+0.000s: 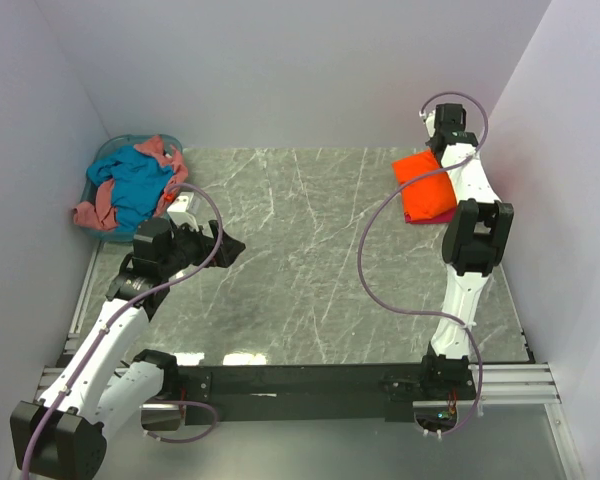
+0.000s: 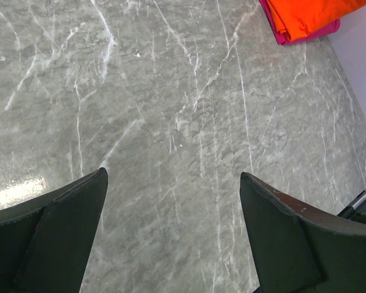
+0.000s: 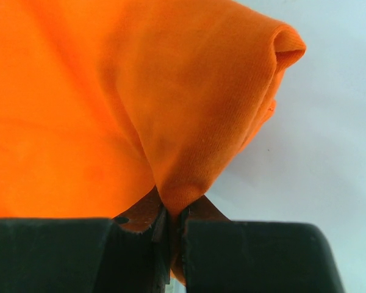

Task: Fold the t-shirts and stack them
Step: Neatly place the folded tshirt to the corner

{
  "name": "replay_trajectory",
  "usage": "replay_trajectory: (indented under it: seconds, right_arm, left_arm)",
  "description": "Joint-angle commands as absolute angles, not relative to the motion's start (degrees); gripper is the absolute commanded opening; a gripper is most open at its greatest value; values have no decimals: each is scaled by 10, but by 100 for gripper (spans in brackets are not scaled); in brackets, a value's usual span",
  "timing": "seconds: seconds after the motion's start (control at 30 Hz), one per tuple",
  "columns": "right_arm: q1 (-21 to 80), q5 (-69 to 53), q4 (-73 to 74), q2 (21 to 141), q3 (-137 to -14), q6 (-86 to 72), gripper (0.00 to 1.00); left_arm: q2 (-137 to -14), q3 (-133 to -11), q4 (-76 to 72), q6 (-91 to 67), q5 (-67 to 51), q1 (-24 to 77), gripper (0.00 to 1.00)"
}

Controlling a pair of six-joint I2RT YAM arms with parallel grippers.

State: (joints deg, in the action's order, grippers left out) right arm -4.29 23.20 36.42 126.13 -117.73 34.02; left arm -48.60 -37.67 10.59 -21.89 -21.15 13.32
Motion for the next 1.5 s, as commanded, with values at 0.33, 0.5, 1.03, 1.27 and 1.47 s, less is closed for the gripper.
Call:
replay_trajectory:
  seconds: [0.33, 0.5, 1.03, 1.27, 1.47]
  right_arm:
    - [-64, 253, 325, 1257, -1163, 329, 0]
    - [-69, 254, 323, 1260, -1158, 324, 0]
    - [-88, 254, 315, 1276, -1151, 320, 3]
    - [-92, 256, 310, 1288, -1160, 322, 11]
    - [-96, 307, 266, 1304, -1164, 340, 53]
  left_arm:
    - [-490, -381, 89, -211, -213, 133, 95]
    - [-490, -381, 89, -212, -214, 133, 95]
    - [-493, -381, 91, -211, -212, 134, 95]
    - [-494, -381, 91, -211, -211, 133, 95]
    - [-496, -381, 92, -211, -210, 133, 95]
